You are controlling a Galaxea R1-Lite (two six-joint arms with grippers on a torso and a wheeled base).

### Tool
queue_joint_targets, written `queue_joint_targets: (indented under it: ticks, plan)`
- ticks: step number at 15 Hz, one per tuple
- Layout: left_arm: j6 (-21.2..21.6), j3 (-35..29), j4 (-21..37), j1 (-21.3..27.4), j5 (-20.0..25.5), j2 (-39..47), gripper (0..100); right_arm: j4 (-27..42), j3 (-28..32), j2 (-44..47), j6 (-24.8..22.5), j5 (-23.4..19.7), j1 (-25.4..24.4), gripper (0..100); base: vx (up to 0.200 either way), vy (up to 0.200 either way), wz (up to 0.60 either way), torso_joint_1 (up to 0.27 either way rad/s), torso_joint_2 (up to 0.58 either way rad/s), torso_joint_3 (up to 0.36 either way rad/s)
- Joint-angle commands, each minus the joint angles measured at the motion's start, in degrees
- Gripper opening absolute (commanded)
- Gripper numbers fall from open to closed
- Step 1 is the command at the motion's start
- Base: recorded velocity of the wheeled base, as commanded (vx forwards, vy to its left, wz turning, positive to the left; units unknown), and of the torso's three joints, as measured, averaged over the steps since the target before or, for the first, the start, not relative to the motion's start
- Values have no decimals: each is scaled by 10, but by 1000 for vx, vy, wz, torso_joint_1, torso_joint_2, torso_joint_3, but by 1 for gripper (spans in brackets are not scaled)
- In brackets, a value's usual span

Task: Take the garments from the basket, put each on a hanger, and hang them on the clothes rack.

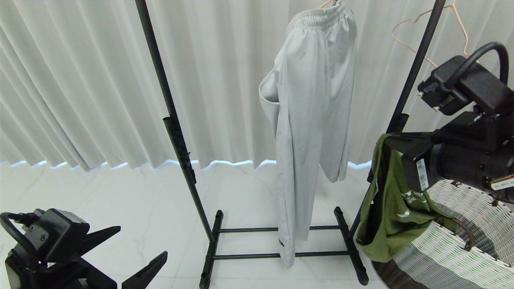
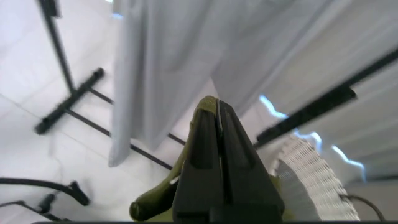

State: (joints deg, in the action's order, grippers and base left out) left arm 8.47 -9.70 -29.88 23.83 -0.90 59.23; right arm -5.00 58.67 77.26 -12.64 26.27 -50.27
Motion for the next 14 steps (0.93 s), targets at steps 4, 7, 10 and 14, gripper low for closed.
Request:
queue_joint_targets:
  ticks: [4, 7, 10, 14]
  plan:
    - [-80, -150, 0, 98, 32, 56, 100, -19, 22, 15, 4, 0, -24, 0, 0, 0, 0, 0, 0, 0]
    - [-96, -271, 0, 159, 26, 190, 100, -29, 20, 5, 35, -18, -43, 0, 0, 0, 0, 0, 0, 0]
    - [-166, -349, 0, 245, 14, 294, 100, -52, 3, -4, 46, -31, -50, 0, 0, 0, 0, 0, 0, 0]
    - [-190, -378, 0, 289, -2, 403, 100, -60, 2, -18, 45, -61, -50, 0, 0, 0, 0, 0, 0, 0]
